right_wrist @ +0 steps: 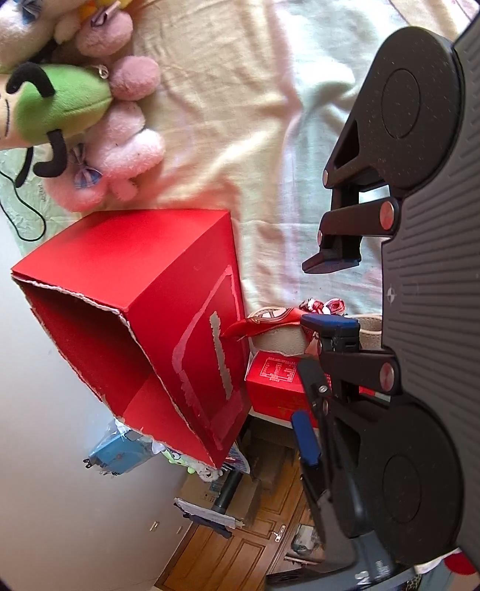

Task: Organize objects
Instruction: 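Move the right gripper to the beige item tied with red-white scarf, then close the right gripper on the red scarf knot of the item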

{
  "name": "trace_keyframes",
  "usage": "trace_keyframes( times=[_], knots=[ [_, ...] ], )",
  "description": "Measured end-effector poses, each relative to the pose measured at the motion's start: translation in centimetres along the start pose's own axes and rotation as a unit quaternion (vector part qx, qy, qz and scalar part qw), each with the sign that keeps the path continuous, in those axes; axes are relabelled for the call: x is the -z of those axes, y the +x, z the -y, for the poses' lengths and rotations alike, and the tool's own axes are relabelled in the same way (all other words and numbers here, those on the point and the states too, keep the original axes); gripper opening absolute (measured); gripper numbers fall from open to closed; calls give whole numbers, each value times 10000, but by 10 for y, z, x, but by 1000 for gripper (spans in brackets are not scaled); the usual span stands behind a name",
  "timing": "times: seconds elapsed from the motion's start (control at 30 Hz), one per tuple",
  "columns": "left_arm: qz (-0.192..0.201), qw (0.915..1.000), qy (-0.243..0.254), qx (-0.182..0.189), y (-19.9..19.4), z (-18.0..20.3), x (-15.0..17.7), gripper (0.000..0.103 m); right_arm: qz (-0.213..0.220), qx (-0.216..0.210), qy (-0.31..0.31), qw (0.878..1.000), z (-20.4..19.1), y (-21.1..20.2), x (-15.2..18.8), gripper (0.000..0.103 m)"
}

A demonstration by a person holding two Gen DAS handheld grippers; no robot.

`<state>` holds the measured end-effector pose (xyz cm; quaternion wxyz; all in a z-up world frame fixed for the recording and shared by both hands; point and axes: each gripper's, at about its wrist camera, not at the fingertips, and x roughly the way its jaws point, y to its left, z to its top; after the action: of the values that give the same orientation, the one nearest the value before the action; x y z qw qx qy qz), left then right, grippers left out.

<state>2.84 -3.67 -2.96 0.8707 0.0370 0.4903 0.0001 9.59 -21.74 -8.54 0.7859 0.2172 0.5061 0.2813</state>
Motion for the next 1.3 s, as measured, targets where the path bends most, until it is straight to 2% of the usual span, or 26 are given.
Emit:
trace_keyframes(
  times=[0.43, 0.67, 0.9, 1.03, 1.3],
  knots=[
    [-247, 9991, 319, 160, 18, 8, -2, 76, -200, -193, 323, 9991, 3, 23, -18, 28],
    [-454, 9964, 518, 493, 31, 15, 4, 76, -362, -244, 391, 9983, 3, 38, -22, 28],
    [-823, 9931, 334, 770, 51, 10, 15, 74, -548, -249, 393, 9974, 4, 53, -25, 28],
    [-748, 9931, 314, 842, 53, 8, 14, 74, -664, -290, 318, 9969, 1, 62, -27, 28],
    [-597, 9932, 581, 807, 55, 13, 13, 69, -850, -526, 258, 9947, -3, 75, -30, 30]
  ],
)
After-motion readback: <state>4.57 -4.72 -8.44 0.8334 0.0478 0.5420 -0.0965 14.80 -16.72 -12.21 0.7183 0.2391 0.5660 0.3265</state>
